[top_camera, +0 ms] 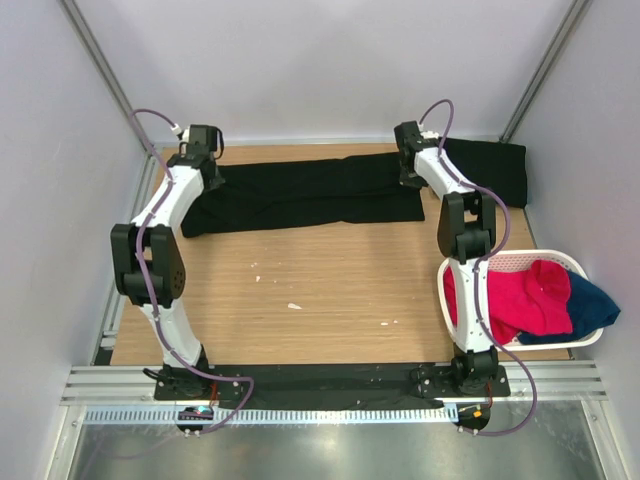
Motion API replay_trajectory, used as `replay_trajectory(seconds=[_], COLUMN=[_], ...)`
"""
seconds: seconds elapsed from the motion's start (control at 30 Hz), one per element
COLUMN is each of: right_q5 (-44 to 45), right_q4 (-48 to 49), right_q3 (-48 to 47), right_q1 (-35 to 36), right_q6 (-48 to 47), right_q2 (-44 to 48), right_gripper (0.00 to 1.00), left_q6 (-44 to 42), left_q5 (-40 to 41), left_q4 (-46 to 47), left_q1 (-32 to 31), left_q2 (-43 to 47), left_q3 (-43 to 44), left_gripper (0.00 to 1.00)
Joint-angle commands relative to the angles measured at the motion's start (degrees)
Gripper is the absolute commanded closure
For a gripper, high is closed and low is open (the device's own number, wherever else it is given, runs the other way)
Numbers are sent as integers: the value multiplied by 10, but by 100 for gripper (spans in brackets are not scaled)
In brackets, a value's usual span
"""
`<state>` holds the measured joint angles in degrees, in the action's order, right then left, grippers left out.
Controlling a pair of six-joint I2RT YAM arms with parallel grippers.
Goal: Fold and stack the t-shirts
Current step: Fold the tshirt
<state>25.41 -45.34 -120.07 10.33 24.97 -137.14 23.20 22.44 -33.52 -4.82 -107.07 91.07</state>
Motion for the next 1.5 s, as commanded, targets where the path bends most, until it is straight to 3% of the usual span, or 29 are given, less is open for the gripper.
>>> replay_trajectory(seconds=[0.0, 0.4, 0.6, 0.9, 1.07, 1.47], right_q5=[22, 17, -6, -53, -67, -75], right_q4=[10, 20, 10, 10, 8, 1], right_q3=[-46, -69, -77, -46, -32, -26], right_q1=[-6, -7, -7, -6, 1, 16], right_q6=[-19, -25, -14, -4, 0, -2], right_q2=[-12, -32, -25, 20, 30, 56], right_gripper=[99, 99, 71, 68, 63, 56], left_q6=[-27, -41, -42, -87, -109, -107], left_q5=[8, 16, 5, -69, -101, -57], left_q4=[23, 17, 0, -37, -41, -41], left_q1=[0, 1, 2, 2, 2, 2], left_q2=[-13, -67, -110, -225, -241, -285], left_q3=[38, 76, 128, 289, 296, 335], left_gripper=[100, 100, 100, 100, 99, 98])
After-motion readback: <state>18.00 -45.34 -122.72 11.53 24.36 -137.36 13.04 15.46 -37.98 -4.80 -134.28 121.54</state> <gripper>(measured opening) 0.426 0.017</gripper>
